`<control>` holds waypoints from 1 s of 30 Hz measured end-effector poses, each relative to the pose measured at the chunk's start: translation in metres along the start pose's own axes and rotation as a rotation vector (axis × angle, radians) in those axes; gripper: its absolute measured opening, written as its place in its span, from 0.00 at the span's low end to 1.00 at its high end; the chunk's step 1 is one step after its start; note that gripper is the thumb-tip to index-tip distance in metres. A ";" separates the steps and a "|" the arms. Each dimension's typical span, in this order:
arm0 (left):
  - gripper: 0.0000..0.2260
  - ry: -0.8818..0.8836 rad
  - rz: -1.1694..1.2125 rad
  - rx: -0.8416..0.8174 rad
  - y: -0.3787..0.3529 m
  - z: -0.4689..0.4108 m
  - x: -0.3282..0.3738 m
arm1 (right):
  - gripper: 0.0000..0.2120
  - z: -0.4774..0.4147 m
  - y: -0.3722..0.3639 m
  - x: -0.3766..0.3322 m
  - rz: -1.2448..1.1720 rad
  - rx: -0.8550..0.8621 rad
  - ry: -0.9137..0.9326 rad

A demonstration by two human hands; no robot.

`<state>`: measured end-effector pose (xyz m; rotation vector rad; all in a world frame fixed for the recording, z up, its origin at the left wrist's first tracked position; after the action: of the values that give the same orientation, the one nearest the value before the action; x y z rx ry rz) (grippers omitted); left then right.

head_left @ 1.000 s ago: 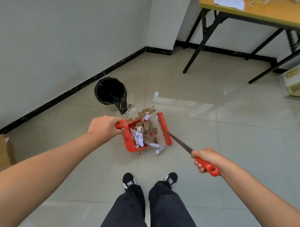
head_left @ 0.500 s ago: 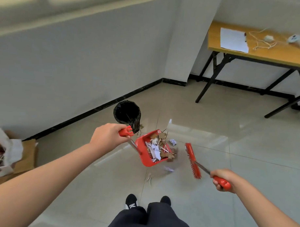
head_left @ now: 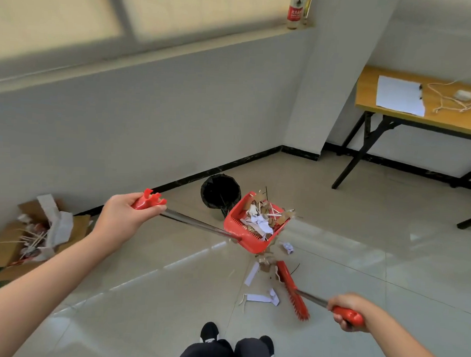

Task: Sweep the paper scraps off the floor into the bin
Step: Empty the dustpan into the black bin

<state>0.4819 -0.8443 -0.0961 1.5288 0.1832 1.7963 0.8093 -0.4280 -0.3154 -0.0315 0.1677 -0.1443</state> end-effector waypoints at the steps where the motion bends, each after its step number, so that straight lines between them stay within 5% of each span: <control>1: 0.04 0.022 0.024 0.030 0.003 0.000 -0.004 | 0.05 -0.002 -0.003 -0.006 0.022 -0.002 -0.005; 9: 0.14 0.253 0.267 0.243 0.021 0.002 -0.055 | 0.04 -0.004 -0.018 -0.054 0.202 0.016 -0.048; 30: 0.11 0.674 1.087 0.456 -0.028 0.014 -0.199 | 0.05 -0.002 -0.073 -0.102 0.365 0.080 -0.053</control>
<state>0.5062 -0.9523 -0.2642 1.3175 0.0768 3.3061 0.6992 -0.4857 -0.2975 0.0745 0.1121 0.2137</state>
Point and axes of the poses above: each hand's wrist, its own z-axis away from the middle knuckle, its own y-axis out of the back of the hand, x = y × z, the point moved 7 cm from there along -z, towards the middle knuckle, and after that the axes turned 15 degrees about -x, right-handed, at the moved point
